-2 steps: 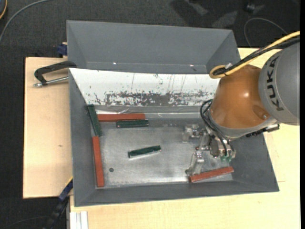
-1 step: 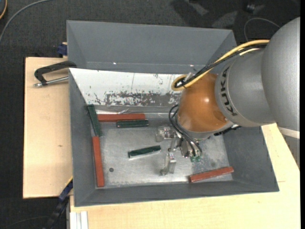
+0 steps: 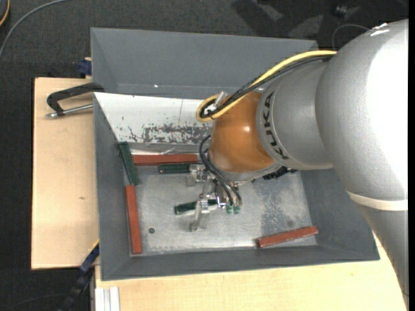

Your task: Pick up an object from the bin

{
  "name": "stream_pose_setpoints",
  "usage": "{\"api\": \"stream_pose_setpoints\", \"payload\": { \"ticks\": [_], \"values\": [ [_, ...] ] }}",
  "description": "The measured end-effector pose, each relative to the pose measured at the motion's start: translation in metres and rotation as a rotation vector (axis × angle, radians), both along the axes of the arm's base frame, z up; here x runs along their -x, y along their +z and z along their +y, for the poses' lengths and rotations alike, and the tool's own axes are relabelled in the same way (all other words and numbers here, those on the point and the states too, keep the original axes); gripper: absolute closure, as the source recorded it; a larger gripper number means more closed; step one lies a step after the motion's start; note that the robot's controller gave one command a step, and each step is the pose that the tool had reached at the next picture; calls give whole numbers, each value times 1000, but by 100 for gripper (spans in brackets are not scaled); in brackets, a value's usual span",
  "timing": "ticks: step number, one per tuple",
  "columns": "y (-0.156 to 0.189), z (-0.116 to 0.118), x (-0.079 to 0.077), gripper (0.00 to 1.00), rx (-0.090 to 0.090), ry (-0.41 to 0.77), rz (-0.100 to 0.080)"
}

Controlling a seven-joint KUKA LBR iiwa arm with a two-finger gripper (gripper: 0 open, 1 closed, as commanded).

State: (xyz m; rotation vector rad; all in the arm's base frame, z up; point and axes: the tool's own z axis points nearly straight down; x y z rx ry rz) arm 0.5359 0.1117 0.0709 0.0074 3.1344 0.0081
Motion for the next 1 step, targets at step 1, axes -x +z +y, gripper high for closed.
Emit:
{"api": "stream_pose_setpoints", "payload": {
  "ticks": [1],
  "values": [
    [0, -4, 0, 100, 3, -4, 3]
  ]
}}
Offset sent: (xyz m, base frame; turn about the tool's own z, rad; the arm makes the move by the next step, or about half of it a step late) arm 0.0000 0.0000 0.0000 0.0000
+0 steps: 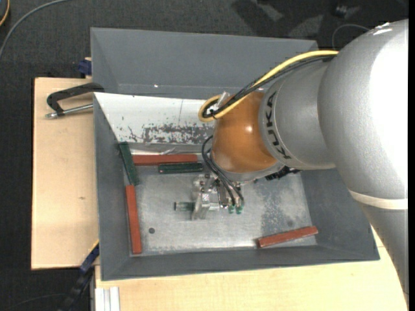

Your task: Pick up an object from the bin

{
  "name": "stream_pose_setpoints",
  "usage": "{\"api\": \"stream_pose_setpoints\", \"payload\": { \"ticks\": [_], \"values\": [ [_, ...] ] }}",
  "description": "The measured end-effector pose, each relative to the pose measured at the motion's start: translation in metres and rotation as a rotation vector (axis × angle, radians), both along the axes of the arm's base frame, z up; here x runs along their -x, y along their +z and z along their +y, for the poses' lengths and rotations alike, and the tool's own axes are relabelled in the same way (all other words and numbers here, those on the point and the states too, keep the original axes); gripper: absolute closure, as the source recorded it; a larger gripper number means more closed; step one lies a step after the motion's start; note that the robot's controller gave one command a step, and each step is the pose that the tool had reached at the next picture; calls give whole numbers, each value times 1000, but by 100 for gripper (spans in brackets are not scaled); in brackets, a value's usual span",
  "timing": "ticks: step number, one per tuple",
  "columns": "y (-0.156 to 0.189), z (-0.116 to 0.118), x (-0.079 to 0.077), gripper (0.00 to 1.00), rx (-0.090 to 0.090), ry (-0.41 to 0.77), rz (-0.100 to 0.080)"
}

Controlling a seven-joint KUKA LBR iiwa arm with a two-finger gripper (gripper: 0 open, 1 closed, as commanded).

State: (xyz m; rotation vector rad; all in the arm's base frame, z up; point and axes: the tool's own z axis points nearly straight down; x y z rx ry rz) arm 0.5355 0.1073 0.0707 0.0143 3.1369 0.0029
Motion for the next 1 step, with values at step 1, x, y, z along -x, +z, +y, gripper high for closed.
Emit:
{"api": "stream_pose_setpoints", "payload": {
  "ticks": [1],
  "values": [
    [150, -6, -13, 100, -1, 52, -11]
  ]
}}
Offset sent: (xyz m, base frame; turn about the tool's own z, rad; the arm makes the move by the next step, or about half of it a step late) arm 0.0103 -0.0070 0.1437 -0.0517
